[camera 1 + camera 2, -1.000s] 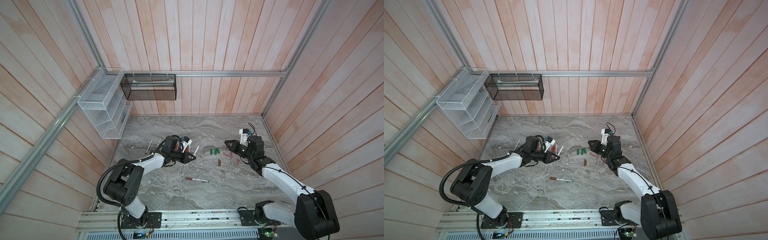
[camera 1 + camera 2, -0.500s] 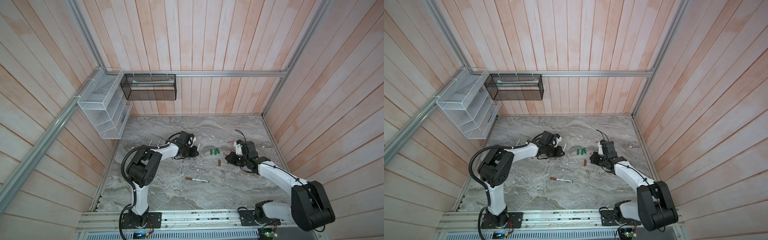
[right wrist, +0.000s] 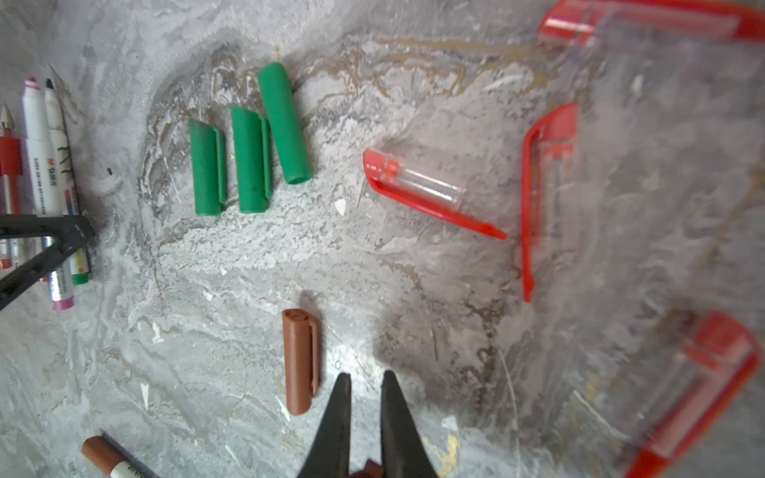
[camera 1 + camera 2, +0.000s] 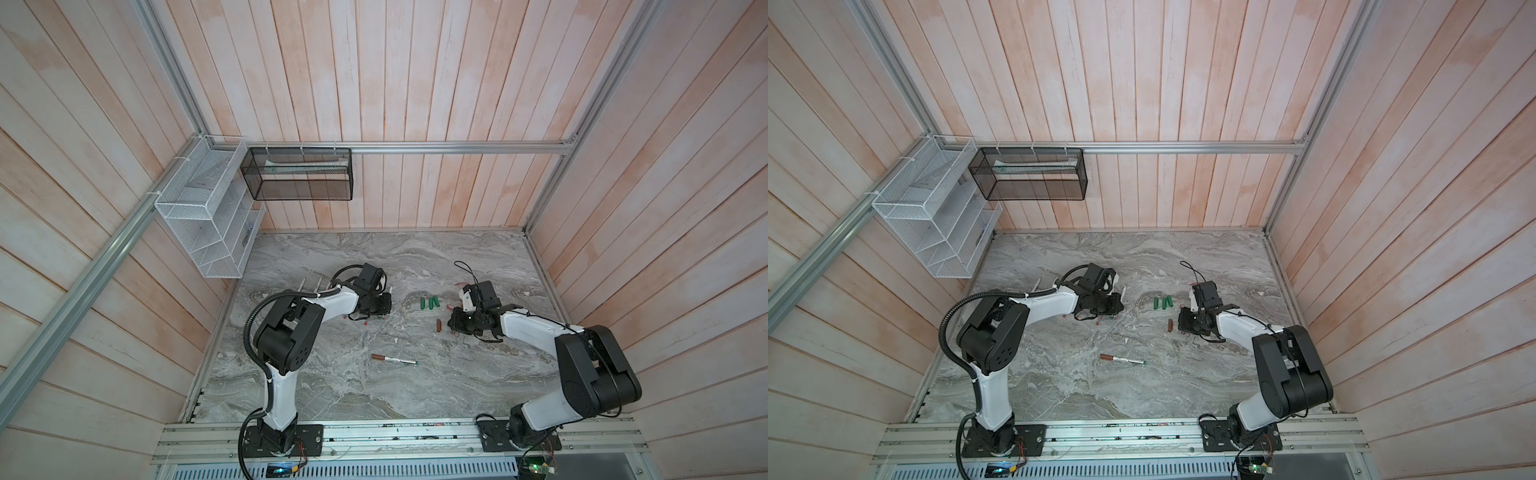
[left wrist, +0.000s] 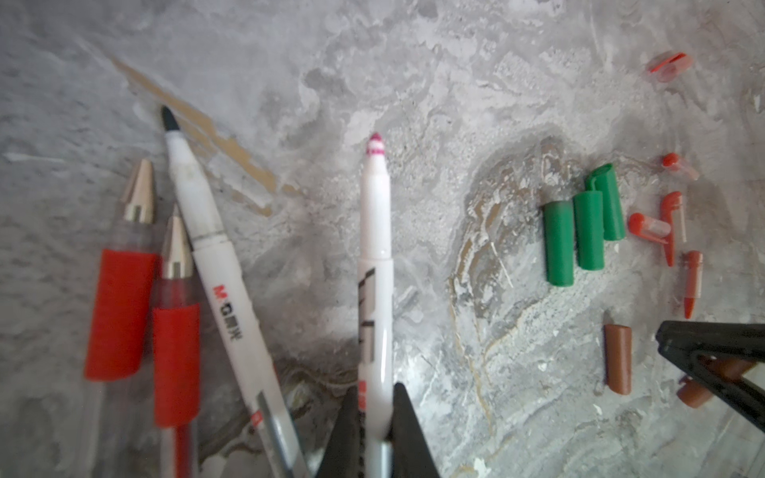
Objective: Remove pen caps from pens
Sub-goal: Place the pen cap at the center of the table, then rotate the pen at the bottom-center of the table.
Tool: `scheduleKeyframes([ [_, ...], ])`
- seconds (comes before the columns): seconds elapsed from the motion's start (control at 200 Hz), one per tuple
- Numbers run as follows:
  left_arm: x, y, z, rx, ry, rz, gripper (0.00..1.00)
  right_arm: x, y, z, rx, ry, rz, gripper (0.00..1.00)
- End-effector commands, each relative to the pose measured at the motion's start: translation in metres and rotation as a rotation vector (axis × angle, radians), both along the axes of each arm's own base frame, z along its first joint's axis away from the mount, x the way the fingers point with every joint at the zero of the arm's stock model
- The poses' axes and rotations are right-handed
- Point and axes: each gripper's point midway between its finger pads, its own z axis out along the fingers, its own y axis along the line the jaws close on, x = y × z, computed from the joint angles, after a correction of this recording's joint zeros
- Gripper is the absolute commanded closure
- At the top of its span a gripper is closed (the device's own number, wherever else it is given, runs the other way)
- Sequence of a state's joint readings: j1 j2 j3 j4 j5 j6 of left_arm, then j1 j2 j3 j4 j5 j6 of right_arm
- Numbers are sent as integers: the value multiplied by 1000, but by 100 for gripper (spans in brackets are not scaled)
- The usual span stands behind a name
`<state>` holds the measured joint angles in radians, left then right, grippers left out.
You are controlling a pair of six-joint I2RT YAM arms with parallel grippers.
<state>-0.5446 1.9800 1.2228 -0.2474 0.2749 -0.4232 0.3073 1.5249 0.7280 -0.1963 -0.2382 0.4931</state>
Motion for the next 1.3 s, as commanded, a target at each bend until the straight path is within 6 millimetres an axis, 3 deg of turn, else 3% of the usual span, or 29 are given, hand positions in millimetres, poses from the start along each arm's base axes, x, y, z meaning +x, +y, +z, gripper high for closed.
scheduleKeyframes([
  [0.0,-3,5,-13,35,21,11,87,4,-5,4,-52,-8,4,85],
  [0.18,-3,1,-3,5,17,8,78,5,-8,17,-66,-39,7,69],
  [0.34,-3,1,8,-6,7,12,72,5,-2,36,-77,-75,30,61],
  [0.53,-6,-2,44,-67,-63,-7,66,-2,64,76,-95,-263,281,54],
  [0.69,-2,15,82,-106,-184,7,58,-23,117,78,-130,-360,493,50],
  [0.795,4,37,106,-102,-275,31,52,-42,151,75,-119,-372,632,50],
  [0.96,17,94,137,-129,-416,106,40,-67,191,64,-156,-410,850,50],
  [1.13,28,158,159,-143,-488,218,31,-85,210,40,-223,-373,1023,49],
  [1.296,31,206,175,-164,-533,307,22,-97,211,3,-332,-276,1159,50],
])
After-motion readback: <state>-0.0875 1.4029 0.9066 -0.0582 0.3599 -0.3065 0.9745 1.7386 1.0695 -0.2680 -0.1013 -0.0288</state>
